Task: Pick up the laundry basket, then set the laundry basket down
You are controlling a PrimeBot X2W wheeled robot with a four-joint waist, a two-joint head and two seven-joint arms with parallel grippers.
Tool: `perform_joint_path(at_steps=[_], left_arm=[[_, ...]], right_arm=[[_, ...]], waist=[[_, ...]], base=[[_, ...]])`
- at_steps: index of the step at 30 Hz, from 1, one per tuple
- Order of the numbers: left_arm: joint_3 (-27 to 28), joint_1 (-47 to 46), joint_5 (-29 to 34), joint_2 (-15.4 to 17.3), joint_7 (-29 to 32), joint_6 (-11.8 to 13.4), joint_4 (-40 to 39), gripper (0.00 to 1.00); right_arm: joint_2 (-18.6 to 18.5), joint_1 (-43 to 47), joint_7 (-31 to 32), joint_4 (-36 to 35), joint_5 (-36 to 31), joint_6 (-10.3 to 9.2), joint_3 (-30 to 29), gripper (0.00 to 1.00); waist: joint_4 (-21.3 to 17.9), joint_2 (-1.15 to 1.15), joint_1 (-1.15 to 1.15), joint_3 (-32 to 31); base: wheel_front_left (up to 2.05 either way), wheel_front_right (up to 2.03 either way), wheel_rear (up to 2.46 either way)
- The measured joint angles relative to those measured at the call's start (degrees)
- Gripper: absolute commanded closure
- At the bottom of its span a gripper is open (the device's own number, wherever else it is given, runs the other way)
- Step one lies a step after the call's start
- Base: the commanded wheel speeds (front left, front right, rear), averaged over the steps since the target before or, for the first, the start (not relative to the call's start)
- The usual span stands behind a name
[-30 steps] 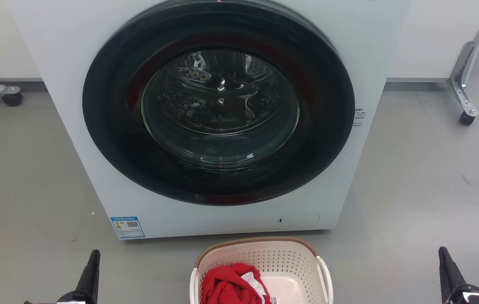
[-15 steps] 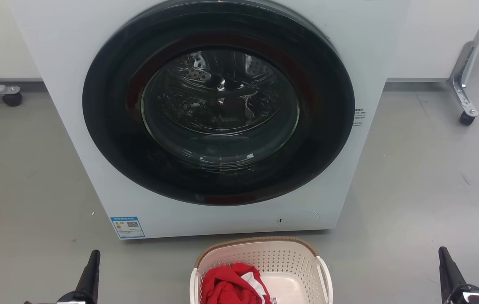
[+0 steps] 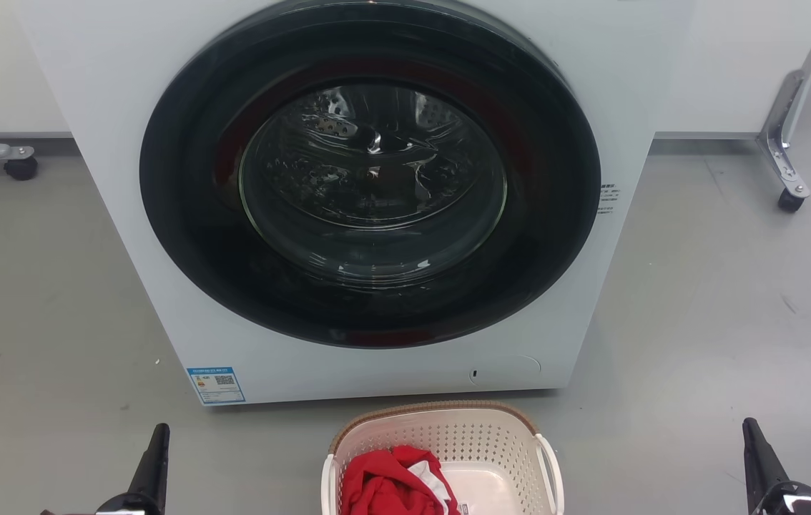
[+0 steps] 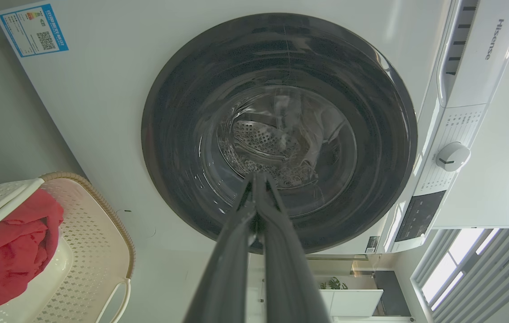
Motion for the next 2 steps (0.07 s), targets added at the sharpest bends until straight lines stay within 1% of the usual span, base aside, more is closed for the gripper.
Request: perform_joint_path(at_steps=[2], left_arm=[[0.0,0.0,0.0,0.0,0.0,0.0,0.0,1.0]], right_arm=[[0.0,0.0,0.0,0.0,0.0,0.0,0.0,1.0]], waist=[[0.0,0.0,0.0,0.0]], base=[[0.0,0.0,0.0]])
